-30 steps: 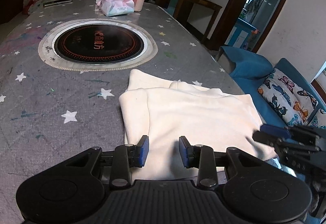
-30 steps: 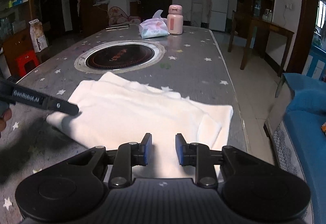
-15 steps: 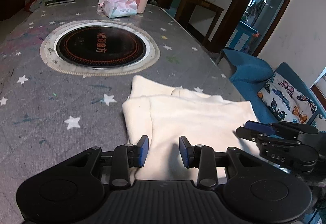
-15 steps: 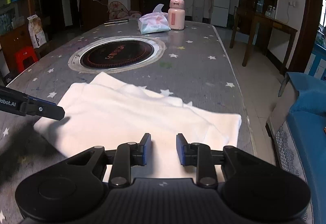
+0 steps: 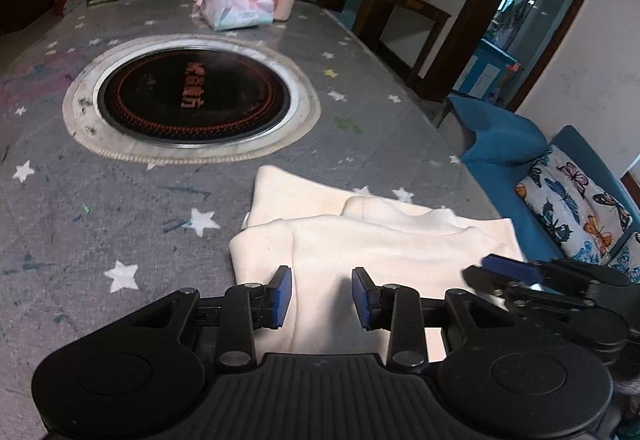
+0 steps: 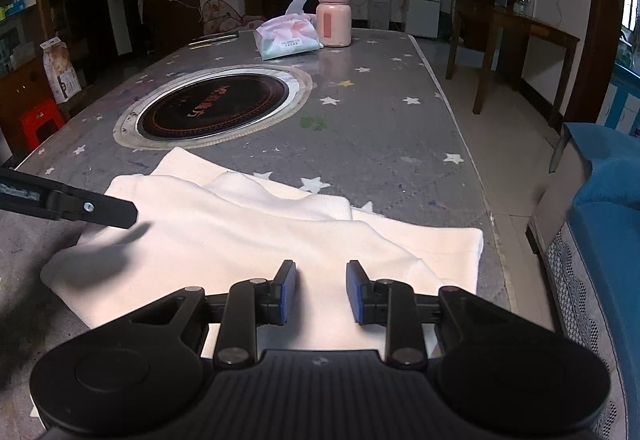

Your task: Fold clothes

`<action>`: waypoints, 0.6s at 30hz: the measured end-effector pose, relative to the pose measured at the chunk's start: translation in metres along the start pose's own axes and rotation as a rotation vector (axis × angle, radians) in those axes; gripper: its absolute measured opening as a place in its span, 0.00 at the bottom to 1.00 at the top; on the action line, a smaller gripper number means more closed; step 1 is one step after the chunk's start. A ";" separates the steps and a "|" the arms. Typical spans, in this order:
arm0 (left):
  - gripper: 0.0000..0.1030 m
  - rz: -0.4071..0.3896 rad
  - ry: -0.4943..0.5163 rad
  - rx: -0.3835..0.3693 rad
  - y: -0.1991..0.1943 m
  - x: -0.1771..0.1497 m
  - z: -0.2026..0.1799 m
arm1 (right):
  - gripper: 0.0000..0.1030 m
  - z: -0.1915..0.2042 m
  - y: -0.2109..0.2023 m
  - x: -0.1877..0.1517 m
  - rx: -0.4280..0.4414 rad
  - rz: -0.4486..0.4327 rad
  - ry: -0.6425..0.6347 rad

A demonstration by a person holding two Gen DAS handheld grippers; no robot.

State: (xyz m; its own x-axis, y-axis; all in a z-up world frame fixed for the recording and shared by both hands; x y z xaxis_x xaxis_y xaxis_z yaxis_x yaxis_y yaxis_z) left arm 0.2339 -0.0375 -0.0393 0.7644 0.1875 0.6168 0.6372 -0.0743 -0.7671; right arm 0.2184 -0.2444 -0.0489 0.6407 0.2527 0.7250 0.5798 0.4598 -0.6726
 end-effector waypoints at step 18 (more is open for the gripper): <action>0.37 -0.015 0.013 -0.012 -0.019 -0.014 0.006 | 0.33 0.022 -0.030 -0.007 0.014 -0.024 -0.031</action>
State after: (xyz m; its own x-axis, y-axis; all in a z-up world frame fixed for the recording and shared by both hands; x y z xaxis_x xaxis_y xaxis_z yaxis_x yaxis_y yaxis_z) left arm 0.2101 -0.0331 -0.0345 0.7556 0.1764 0.6308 0.6500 -0.0835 -0.7553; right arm 0.1852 -0.2412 -0.0307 0.6106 0.2672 0.7455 0.5878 0.4779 -0.6527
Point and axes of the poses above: each gripper's, at about its wrist camera, not at the fingertips, and y roughly the way its jaws point, z to its left, x to its top, the point moved 10 cm from there along y, roughly the way its jaws point, and after that the axes turned 10 degrees about x, right-handed, at the moved point
